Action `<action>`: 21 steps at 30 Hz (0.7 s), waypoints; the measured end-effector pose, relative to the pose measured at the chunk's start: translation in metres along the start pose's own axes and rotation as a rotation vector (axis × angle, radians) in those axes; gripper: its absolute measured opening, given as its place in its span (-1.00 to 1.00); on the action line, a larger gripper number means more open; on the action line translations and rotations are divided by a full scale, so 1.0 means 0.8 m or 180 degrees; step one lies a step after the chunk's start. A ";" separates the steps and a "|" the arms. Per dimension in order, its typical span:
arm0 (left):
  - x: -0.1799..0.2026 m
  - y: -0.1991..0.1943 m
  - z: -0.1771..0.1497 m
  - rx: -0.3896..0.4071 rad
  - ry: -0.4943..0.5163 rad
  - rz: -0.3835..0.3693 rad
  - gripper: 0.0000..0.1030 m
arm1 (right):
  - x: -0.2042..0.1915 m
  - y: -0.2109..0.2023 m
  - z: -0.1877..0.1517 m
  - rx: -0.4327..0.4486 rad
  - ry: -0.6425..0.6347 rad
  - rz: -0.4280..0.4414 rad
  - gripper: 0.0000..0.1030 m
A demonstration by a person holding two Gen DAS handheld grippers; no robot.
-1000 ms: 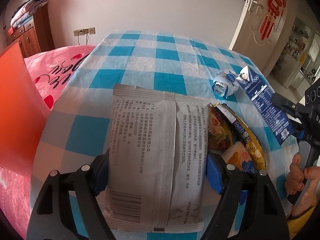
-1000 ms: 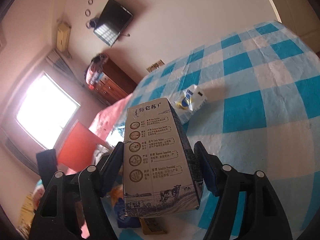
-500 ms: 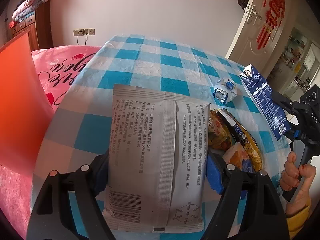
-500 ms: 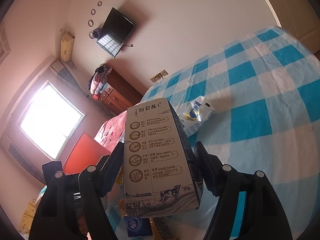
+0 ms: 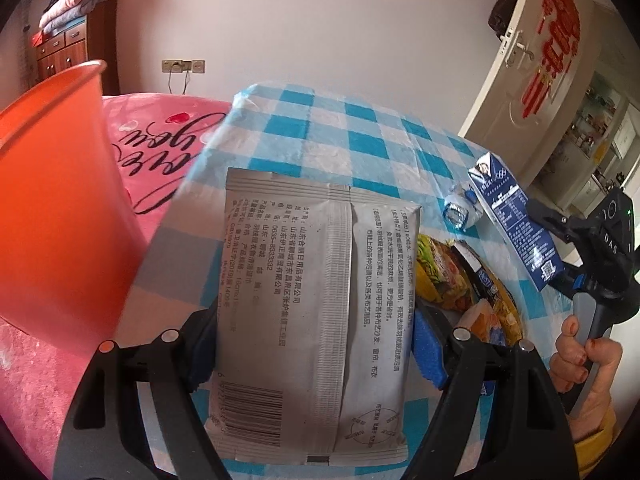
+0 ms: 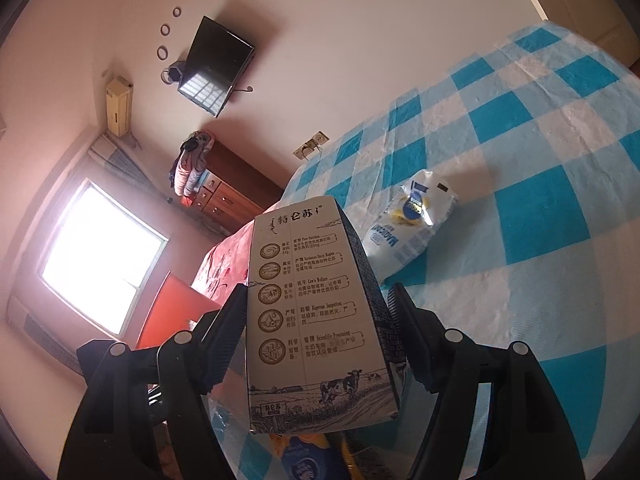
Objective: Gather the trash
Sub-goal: 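Carry the carton and grey-white packet over the orange bucket and open both tools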
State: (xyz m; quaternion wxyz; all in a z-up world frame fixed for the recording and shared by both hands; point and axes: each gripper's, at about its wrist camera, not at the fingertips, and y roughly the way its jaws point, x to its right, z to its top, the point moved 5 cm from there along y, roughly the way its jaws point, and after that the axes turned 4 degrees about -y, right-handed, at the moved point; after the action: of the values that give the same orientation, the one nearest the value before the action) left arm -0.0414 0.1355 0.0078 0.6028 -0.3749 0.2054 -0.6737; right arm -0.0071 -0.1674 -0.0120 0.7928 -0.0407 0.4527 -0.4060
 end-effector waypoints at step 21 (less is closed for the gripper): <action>-0.050 -0.103 0.075 0.0589 -0.0120 -0.0004 0.53 | -0.126 0.014 0.038 -0.0050 -0.0161 0.0248 0.38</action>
State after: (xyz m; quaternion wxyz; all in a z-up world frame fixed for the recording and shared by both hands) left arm -0.0510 0.2002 0.0954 0.6383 -0.3304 0.1307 -0.6829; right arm -0.0039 -0.1006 0.0704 0.8189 -0.0395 0.4370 -0.3700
